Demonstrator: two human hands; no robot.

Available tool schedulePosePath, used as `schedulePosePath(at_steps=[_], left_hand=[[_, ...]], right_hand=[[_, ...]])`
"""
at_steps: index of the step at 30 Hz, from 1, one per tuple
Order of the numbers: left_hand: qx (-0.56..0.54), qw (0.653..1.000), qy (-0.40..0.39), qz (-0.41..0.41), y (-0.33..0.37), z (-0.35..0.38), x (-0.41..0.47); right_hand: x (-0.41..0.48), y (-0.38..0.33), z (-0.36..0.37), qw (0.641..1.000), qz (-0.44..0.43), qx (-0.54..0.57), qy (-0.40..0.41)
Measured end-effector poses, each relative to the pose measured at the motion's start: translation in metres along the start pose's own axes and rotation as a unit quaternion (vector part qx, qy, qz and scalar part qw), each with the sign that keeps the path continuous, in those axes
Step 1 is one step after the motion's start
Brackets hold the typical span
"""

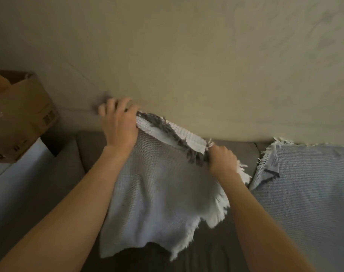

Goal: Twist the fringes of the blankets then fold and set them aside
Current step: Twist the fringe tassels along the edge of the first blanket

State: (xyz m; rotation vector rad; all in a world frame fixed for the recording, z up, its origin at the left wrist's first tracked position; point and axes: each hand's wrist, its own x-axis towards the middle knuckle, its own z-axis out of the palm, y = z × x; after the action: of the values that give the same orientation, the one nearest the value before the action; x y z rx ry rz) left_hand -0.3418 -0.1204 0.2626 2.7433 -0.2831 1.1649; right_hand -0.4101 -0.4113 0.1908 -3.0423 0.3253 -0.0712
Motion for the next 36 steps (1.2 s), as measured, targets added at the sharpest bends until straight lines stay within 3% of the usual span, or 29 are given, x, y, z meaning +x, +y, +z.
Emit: schedulePosePath(at_steps=[2,3,5,7,8,10,12,13,14,16,17,18,21,22,23,25,27,28,30,32,34,36], left_hand=[[-0.021,0.995,-0.002,-0.099,0.002,-0.005,0.002],[-0.048,0.988,-0.004,-0.147,0.004,-0.005,0.003],[-0.139,0.968,0.004,-0.208,0.011,0.000,0.004],[-0.304,0.916,-0.003,-0.262,0.015,0.002,0.005],[-0.374,0.878,-0.014,-0.300,0.016,0.002,0.003],[-0.417,0.841,-0.038,-0.343,0.016,0.007,-0.004],[-0.411,0.837,-0.050,-0.358,0.017,0.006,-0.007],[-0.393,0.841,-0.042,-0.370,0.016,0.007,-0.008],[-0.382,0.840,-0.026,-0.385,0.015,0.008,-0.006],[-0.362,0.837,0.008,-0.410,0.011,0.011,-0.002],[-0.348,0.838,0.015,-0.419,0.009,0.011,-0.001],[-0.338,0.839,0.022,-0.426,0.007,0.013,-0.001],[-0.308,0.847,0.036,-0.433,0.004,0.016,-0.005],[-0.301,0.849,0.037,-0.432,0.003,0.018,-0.007],[-0.296,0.848,0.032,-0.438,0.002,0.018,-0.008],[-0.300,0.832,0.019,-0.466,-0.001,0.020,-0.008],[-0.269,0.829,-0.019,-0.490,-0.007,0.025,-0.010],[-0.249,0.831,-0.037,-0.496,-0.009,0.027,-0.014],[-0.239,0.819,-0.059,-0.518,-0.010,0.032,-0.026],[-0.232,0.810,-0.091,-0.531,-0.013,0.039,-0.039],[-0.216,0.811,-0.141,-0.525,-0.019,0.044,-0.049],[-0.183,0.808,-0.202,-0.523,-0.027,0.045,-0.058]], right_hand=[[-0.006,-0.002,0.004,0.995,0.060,0.060,0.058],[-0.009,-0.005,0.005,0.993,0.047,0.105,0.040],[-0.007,-0.010,0.008,0.975,-0.065,0.182,-0.114],[-0.005,-0.014,0.014,0.936,-0.129,0.215,-0.247],[-0.005,-0.016,0.012,0.934,-0.101,0.245,-0.241],[-0.003,-0.021,0.008,0.947,0.021,0.304,-0.098],[-0.010,-0.027,0.006,0.952,0.147,0.263,0.062],[-0.014,-0.030,0.005,0.959,0.138,0.236,0.078],[-0.013,-0.031,0.004,0.971,0.075,0.226,0.036],[-0.012,-0.030,0.003,0.956,-0.106,0.229,-0.151],[-0.010,-0.026,0.005,0.935,-0.147,0.227,-0.228],[-0.007,-0.023,0.005,0.933,-0.144,0.240,-0.226],[0.002,-0.017,0.007,0.941,0.024,0.338,0.019],[0.002,-0.016,0.008,0.941,0.049,0.334,0.038],[0.002,-0.015,0.007,0.945,0.029,0.326,0.000],[0.000,-0.011,0.001,0.949,-0.059,0.261,-0.169],[-0.002,-0.004,-0.007,0.957,-0.072,0.168,-0.225],[-0.002,-0.001,-0.009,0.967,-0.058,0.158,-0.192],[-0.003,0.000,-0.016,0.982,0.000,0.182,-0.046],[-0.007,-0.006,-0.020,0.968,0.071,0.229,0.071],[-0.008,-0.009,-0.023,0.961,0.085,0.241,0.106],[-0.009,-0.011,-0.028,0.949,0.067,0.298,0.080]])
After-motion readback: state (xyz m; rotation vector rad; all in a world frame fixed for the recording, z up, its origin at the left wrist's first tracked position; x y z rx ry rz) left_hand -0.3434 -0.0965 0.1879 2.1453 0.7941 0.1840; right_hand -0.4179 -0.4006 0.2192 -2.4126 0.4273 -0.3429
